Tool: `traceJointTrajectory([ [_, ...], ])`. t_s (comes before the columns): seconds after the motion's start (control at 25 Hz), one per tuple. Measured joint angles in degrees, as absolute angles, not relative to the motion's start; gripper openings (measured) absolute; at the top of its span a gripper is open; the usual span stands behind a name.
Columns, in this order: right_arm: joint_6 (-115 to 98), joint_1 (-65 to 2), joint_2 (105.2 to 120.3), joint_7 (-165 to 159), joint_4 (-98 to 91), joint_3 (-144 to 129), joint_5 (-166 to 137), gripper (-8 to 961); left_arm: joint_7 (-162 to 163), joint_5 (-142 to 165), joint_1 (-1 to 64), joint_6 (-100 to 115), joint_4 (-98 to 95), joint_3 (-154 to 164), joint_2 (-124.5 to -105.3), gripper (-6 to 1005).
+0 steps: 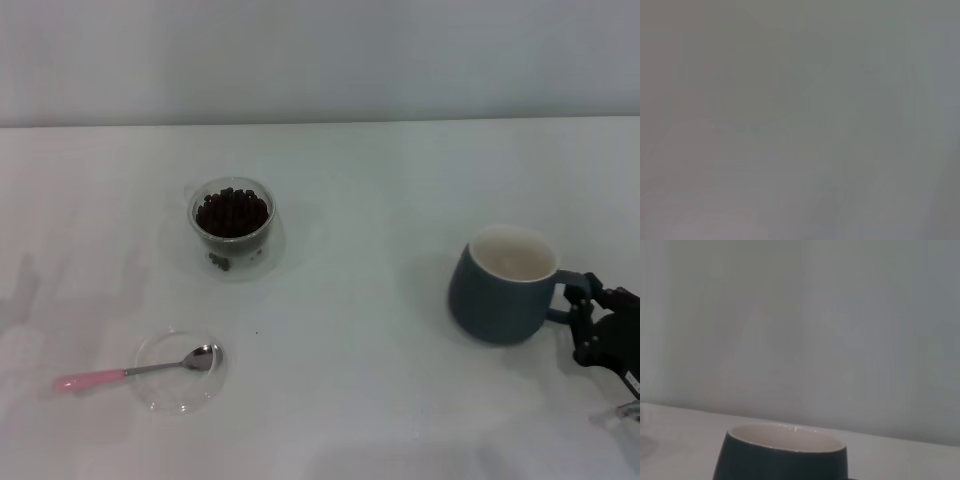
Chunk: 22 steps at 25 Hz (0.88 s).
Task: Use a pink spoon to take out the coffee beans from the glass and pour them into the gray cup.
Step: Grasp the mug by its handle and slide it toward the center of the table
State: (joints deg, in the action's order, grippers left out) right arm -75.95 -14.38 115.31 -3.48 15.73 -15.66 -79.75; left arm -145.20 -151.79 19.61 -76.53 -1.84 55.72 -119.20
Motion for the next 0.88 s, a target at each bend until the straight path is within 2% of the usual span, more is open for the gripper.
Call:
traceJointTrajectory([
  [0.88, -74.5, -21.0, 115.83, -3.4, 17.9, -15.5, -91.8, 150, -145.2, -151.3, 20.1, -76.6, -1.4, 56.1, -119.36, 714],
])
